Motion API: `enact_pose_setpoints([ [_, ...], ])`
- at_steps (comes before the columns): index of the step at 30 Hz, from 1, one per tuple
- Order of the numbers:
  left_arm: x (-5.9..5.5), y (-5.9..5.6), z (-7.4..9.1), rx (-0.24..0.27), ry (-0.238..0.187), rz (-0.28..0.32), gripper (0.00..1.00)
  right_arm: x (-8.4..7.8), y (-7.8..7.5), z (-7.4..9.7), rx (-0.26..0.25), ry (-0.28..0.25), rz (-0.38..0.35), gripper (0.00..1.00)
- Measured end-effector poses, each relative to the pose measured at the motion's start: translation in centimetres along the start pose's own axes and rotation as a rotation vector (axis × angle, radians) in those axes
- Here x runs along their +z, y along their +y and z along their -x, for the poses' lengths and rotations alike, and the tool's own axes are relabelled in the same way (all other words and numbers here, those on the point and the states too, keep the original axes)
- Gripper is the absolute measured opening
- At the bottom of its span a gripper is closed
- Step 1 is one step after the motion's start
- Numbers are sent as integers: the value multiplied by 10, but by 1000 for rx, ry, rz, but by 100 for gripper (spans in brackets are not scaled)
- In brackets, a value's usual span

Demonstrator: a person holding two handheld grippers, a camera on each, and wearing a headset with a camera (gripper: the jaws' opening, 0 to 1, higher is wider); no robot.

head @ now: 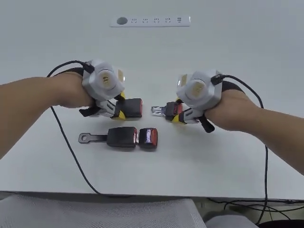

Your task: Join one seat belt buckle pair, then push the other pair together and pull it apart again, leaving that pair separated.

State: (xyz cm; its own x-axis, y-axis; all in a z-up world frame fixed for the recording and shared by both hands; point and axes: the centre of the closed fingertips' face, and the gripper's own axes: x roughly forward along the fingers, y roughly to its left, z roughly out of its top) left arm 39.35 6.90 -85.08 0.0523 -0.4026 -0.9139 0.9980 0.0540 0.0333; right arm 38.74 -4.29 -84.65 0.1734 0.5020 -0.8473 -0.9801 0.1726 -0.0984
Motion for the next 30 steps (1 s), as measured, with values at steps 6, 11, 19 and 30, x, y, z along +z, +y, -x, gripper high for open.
enact_pose_setpoints([
  [6, 0, 0, 0, 4, -3, 1, 33, 11, -3, -7, -4, 5, -2, 33],
  [11, 0, 0, 0, -1, 6, 0, 33, 14, -4, -9, 4, 5, 6, 33],
  [19, 1, -1, 0, -8, 10, 1, 33, 19, -1, -11, 3, 6, 51, 33],
  [30, 2, -3, 0, -17, 24, -13, 33, 26, 2, -17, 24, -19, 52, 32],
])
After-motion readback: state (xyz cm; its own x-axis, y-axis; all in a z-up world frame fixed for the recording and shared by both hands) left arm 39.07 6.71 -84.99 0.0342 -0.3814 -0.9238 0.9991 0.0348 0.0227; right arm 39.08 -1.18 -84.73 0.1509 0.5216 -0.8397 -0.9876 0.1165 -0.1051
